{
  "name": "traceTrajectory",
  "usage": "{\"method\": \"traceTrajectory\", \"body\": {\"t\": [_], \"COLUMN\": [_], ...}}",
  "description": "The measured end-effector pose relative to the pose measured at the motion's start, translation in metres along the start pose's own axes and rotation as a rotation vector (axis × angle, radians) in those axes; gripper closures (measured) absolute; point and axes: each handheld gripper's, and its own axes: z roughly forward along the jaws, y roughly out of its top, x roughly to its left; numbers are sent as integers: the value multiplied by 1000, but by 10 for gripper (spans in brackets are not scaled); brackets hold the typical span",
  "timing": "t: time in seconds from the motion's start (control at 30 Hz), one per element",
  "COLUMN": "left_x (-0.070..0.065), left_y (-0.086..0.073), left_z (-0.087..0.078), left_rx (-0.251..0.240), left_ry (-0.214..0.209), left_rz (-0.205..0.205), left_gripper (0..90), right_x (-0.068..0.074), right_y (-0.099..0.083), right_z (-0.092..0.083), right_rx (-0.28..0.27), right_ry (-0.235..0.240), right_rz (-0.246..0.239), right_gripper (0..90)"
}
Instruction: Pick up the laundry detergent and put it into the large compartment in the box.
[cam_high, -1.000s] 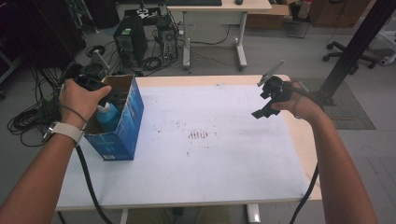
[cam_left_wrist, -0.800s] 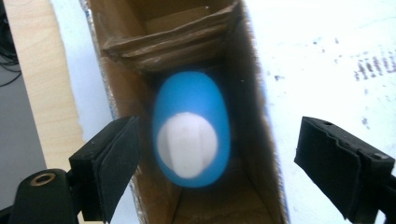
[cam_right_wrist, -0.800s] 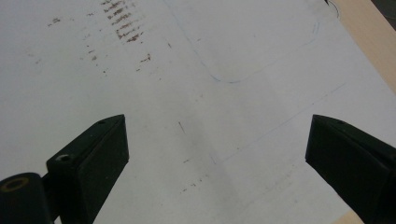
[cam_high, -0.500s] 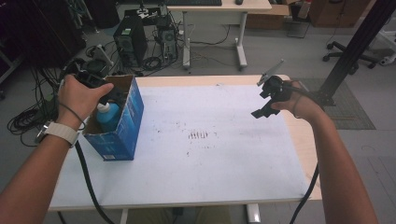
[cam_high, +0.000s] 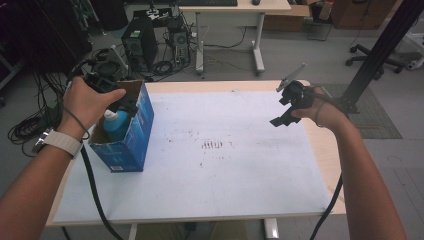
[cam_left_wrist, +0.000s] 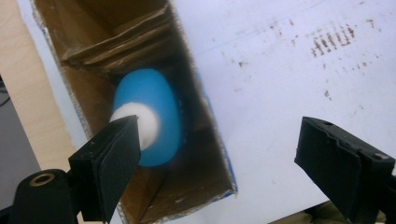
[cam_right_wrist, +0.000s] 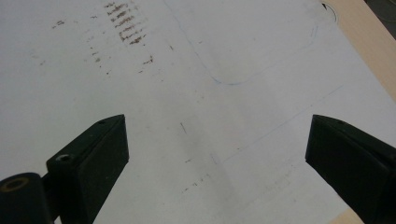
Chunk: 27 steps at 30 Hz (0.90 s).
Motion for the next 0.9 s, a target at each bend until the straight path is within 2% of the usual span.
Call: {"method": "traceTrajectory", "body": {"t": [0.5,0.9], "left_x": [-20,-48], "left_y": [0,2], "left_z": [-3,-8], "left_rx": [17,31], "left_ry": [-31,-66], "left_rz": [80,167], "left_gripper": [143,140], "right_x": [1,2], "right_y": [2,3], "right_z": [-1,-2], "right_rx": [-2,-1], "right_ry": [1,1], "right_rz": [-2,-3], "right_gripper": [61,61]}}
